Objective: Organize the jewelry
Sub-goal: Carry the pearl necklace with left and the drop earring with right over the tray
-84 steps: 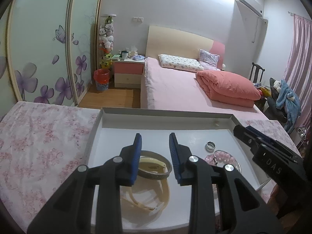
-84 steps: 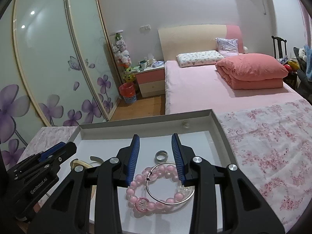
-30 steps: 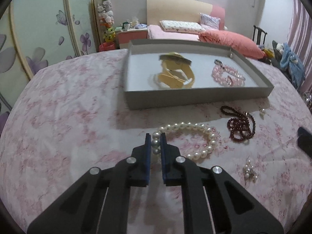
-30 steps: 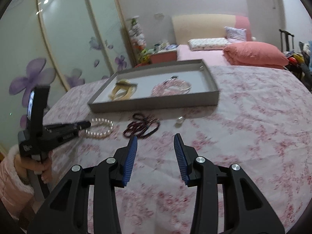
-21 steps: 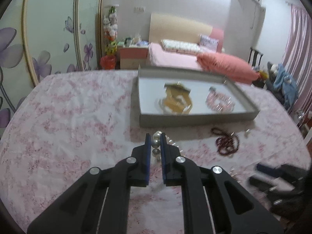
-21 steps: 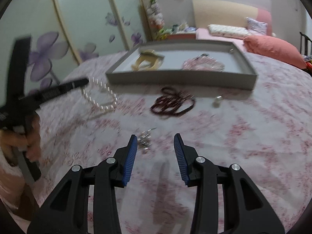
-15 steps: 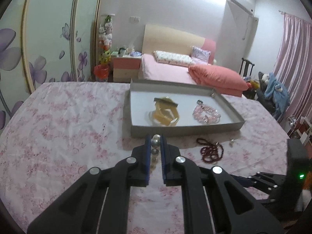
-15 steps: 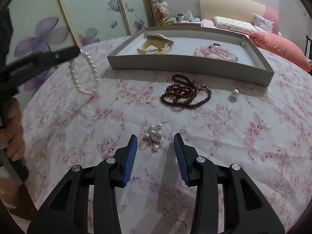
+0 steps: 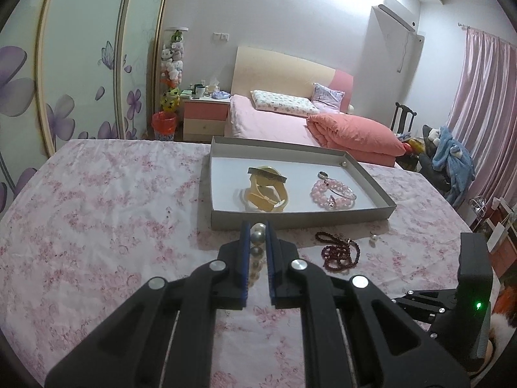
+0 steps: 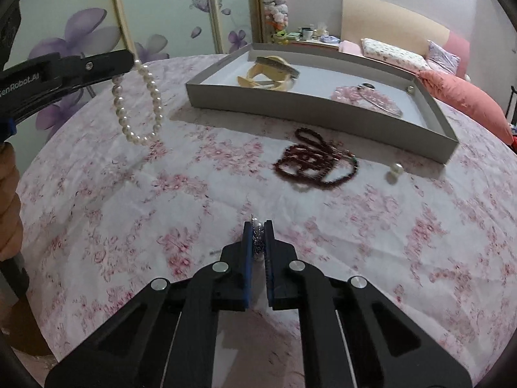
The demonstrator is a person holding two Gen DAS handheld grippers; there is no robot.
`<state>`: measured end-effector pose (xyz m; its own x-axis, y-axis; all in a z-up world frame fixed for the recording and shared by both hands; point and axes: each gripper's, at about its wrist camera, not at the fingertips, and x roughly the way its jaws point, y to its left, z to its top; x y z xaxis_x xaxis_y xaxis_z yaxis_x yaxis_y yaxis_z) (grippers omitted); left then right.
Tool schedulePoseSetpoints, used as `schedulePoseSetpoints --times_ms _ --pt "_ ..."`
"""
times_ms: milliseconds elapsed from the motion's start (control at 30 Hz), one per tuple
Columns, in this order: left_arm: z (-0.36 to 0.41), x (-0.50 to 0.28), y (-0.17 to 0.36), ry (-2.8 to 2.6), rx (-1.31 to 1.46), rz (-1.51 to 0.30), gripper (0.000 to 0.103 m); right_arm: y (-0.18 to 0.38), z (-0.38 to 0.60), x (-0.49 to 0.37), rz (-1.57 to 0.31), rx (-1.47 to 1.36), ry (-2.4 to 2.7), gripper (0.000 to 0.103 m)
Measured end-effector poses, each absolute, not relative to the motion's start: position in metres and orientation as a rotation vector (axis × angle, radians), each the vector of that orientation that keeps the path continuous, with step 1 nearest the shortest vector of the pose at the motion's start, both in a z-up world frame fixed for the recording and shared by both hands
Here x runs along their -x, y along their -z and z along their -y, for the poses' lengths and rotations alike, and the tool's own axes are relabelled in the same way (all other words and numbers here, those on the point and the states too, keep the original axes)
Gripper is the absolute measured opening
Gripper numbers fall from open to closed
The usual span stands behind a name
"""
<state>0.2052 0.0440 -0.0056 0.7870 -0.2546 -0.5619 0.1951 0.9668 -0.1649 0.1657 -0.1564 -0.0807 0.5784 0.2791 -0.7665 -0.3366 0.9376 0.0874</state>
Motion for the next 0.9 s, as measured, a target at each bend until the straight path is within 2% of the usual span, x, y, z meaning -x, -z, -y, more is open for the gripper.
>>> schedulePoseSetpoints --times_ms 300,567,900 --pt "-0.045 -0.189 -0.008 0.254 0.118 -0.565 0.01 0.027 0.213 -0.148 -0.671 -0.125 -0.306 0.007" --pt "-0.04 -0.179 -0.023 0.247 0.136 -0.513 0.01 -0.01 0.225 -0.141 -0.526 -0.135 -0.271 0.007" --pt "-0.03 -0.168 -0.032 0.234 0.124 -0.453 0.01 -0.029 0.229 -0.132 -0.39 -0.117 -0.242 0.007"
